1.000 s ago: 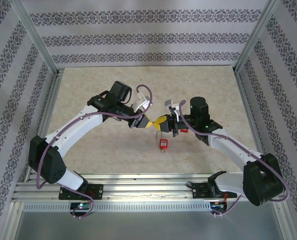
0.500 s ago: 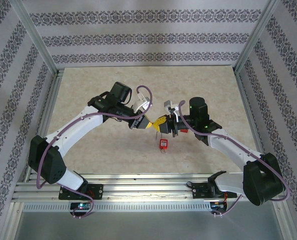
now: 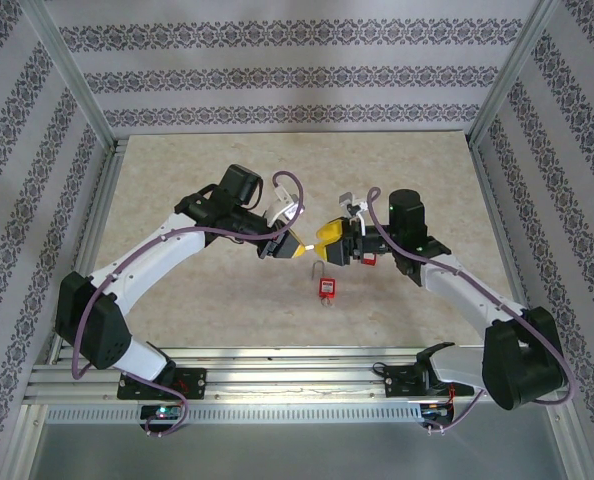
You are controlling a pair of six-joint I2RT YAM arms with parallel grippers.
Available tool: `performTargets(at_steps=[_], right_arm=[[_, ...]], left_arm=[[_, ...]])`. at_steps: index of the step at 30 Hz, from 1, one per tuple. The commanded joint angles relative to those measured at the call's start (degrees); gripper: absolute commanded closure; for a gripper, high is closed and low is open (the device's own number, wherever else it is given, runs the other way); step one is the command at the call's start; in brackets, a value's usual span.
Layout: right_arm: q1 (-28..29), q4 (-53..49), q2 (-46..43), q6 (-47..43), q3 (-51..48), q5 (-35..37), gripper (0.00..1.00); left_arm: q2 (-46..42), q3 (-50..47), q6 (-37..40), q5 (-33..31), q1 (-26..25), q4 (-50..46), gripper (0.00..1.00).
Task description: Unlock with the key
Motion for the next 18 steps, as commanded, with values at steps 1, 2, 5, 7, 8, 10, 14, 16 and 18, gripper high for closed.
performTargets(at_steps=[1, 2, 5, 7, 8, 10, 14, 16, 18], right_arm=[[0.79, 0.6, 1.13, 0.39, 2.13, -0.55, 0.42], [0.94, 1.25, 1.26, 0.69, 2.23, -0.82, 0.43], [1.62, 1.84, 1.27, 1.05, 2.53, -0.97, 0.43], [1.79, 1.94, 1.27, 1.19, 2.67, -1.16, 0.44], [1.89, 1.95, 1.27, 1.36, 2.76, -1.43, 0.44], [2.32, 1.88, 1.27, 1.42, 2.84, -1.55, 0.47], [2.93, 1.62, 1.86, 1.68, 2.69, -2.6, 0.58], [3.11, 1.62, 2.15, 2.03, 2.45, -3.44, 0.62], [3.22, 1.75, 2.02, 2.16, 2.0, -3.76, 0.64]], left_arm=[[-0.97, -0.81, -0.43, 3.99, -0.45, 2.5, 1.0], [-0.83, -0.95, -0.52, 3.89, -0.54, 2.58, 1.0], [-0.7, -1.32, -0.58, 3.52, -0.81, 2.68, 1.0], [-0.53, -1.46, -0.45, 3.2, -0.9, 2.6, 1.0], [-0.43, -1.46, -0.35, 3.09, -0.9, 2.46, 1.0], [-0.24, -1.46, -0.35, 2.92, -0.9, 2.59, 1.0], [-0.01, -1.24, -0.52, 2.57, -0.9, 2.9, 1.0], [-0.08, -1.12, -0.52, 2.47, -0.9, 3.03, 1.0], [0.15, -0.9, -0.36, 2.43, -0.9, 2.7, 1.0]])
